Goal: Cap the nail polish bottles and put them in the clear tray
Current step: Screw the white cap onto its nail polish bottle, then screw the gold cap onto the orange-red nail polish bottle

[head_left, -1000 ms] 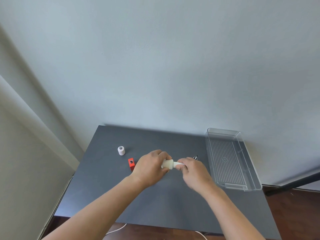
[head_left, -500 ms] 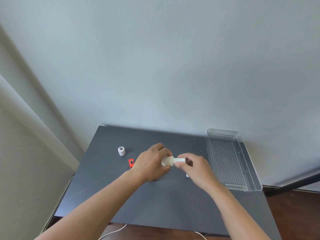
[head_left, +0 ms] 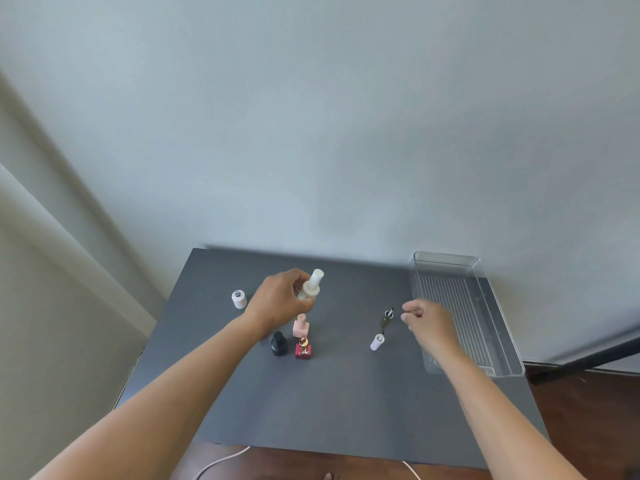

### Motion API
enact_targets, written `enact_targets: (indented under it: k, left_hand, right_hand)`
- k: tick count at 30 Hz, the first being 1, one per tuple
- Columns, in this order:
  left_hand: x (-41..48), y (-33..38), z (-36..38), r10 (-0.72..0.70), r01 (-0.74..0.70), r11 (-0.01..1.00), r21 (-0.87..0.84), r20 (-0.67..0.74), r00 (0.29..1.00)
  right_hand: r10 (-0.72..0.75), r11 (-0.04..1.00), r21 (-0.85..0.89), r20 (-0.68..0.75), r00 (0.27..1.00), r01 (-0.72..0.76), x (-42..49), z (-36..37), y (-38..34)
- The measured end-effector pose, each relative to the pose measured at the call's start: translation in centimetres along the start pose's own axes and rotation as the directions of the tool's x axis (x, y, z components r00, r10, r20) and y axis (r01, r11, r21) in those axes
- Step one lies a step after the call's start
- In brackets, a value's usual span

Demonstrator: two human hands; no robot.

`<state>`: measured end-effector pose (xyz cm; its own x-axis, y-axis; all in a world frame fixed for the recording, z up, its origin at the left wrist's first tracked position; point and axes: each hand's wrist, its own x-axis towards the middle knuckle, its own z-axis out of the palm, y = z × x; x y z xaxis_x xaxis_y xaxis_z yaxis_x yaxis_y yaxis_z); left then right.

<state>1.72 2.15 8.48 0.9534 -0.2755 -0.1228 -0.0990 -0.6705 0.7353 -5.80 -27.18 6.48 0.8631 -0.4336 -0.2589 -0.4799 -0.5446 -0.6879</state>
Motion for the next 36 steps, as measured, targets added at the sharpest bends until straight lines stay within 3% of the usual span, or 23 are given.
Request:
enact_targets:
  k: [8, 21, 36]
  left_hand:
    - [3.0, -1.5, 0.6, -0.085, 0.085, 0.996, -0.005, 0.081, 0.993]
    - [5.1, -4.4, 1.9, -0.199, 0.110, 0.940, 0.322, 0.260, 0.945]
    - [4.9, -5.0, 2.5, -0.213, 0.107, 0.933, 0.344, 0.287, 0.934]
  right_hand:
    - [0.030, 0.990, -0.140, 0.084, 0.996, -0.018, 1.8, 3.6, 1.2]
    - [-0.009, 0.985, -0.172, 0.033, 0.999, 0.015, 3.3, 5.8, 2.6]
    - [-0.054, 0.981, -0.185, 0.000, 0.999, 0.053, 3.4, 5.6, 2.1]
